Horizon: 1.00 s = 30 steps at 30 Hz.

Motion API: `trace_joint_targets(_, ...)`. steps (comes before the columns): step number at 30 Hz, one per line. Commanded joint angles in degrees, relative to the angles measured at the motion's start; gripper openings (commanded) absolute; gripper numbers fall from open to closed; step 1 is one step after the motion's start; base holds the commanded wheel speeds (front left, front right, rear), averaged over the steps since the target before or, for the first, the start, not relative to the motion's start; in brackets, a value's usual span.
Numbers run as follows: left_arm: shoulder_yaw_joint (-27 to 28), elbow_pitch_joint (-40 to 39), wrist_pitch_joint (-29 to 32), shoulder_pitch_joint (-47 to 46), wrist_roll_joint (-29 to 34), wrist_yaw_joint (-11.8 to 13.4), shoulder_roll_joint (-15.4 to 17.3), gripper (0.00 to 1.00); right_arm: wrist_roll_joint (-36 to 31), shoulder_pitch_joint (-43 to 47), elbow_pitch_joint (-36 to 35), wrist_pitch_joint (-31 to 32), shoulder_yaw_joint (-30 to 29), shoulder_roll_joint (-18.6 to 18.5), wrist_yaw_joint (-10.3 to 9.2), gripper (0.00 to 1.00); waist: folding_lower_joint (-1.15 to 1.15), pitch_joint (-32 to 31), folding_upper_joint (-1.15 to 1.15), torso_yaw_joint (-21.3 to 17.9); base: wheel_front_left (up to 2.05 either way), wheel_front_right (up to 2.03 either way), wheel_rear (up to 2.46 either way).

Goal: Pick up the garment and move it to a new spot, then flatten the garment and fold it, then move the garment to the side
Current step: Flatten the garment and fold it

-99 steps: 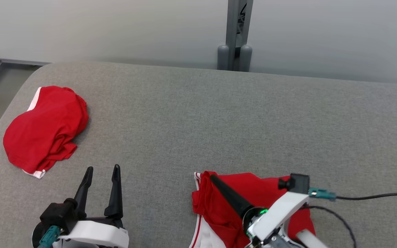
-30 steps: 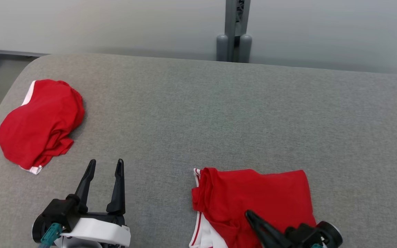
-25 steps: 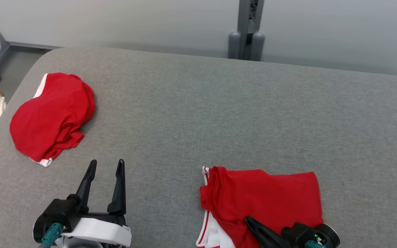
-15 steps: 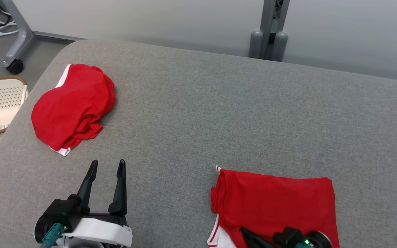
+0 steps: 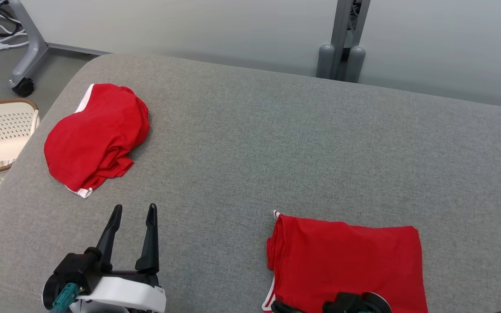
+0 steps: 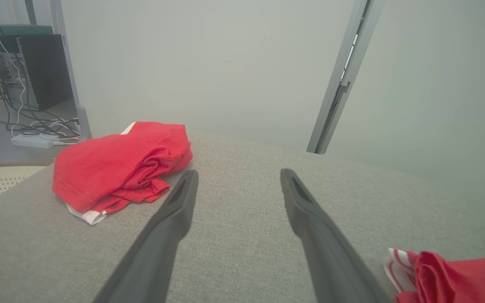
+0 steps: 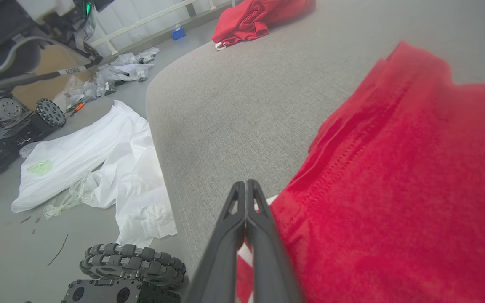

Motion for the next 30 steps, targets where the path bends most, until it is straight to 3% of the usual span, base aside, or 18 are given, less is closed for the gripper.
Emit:
trace_joint_targets(1,0.3,0.1,0.0,0.2,0.3,0.2,0.2,1.00,0.6,-0.5,-0.7,0.1,1.2,-0.8,0.03,0.00,0.00,-0.3,0.00,-0.4,0.00,0.00,0.00)
trace_joint_targets(4,0.7,0.2,0.0,0.5,0.5,0.2,0.2,1.00,1.5,-1.7,-3.0,0.1,0.8,-1.4,0.03,0.00,0.00,-0.9,0.00,-1.2,0.00,0.00,0.00)
trace_joint_targets(7,0.9,0.0,0.0,0.8,0.8,0.2,0.2,1.00,0.5,-1.8,-4.6,0.1,-3.1,-2.1,0.01,0.00,0.00,-1.6,0.00,-2.1,0.00,0.00,0.00)
trace_joint_targets(11,1.1,-0.2,0.0,0.8,0.9,0.1,0.2,1.00,-3.3,-0.8,-6.3,0.1,-12.8,-1.9,0.02,0.00,0.00,-2.3,0.00,-3.4,0.00,0.00,0.00)
trace_joint_targets(14,1.4,-0.6,0.0,0.6,1.2,-0.1,0.2,1.00,-9.2,0.6,-8.2,0.1,-24.7,-1.4,0.02,0.00,0.00,-2.8,0.00,-4.9,0.00,0.00,0.00)
trace_joint_targets(15,1.4,-0.6,0.0,0.6,1.2,-0.1,0.2,1.00,-9.2,0.6,-8.2,0.1,-24.7,-1.4,0.02,0.00,0.00,-2.8,0.00,-4.9,0.00,0.00,0.00)
trace_joint_targets(16,1.5,-0.8,0.0,0.4,1.3,-0.2,0.2,1.00,-12.7,1.7,-9.5,0.1,-30.5,-0.7,0.02,0.00,0.00,-3.1,0.00,-5.7,0.00,0.00,0.00)
trace_joint_targets(17,1.5,-0.8,0.0,0.4,1.3,-0.2,0.2,1.00,-12.7,1.7,-9.5,0.1,-30.5,-0.7,0.02,0.00,0.00,-3.1,0.00,-5.7,0.00,0.00,0.00)
trace_joint_targets(25,2.1,-1.8,0.0,0.4,1.4,-0.3,0.2,1.00,-22.9,6.4,-14.1,0.1,-47.8,3.2,0.02,0.00,0.00,-4.3,0.00,-9.1,0.00,0.00,0.00)
trace_joint_targets(30,2.5,-2.2,0.0,1.5,1.0,0.3,0.2,1.00,-27.2,9.9,-15.6,0.1,-53.8,6.6,0.02,0.00,0.00,-5.2,0.00,-11.1,0.00,0.00,0.00)
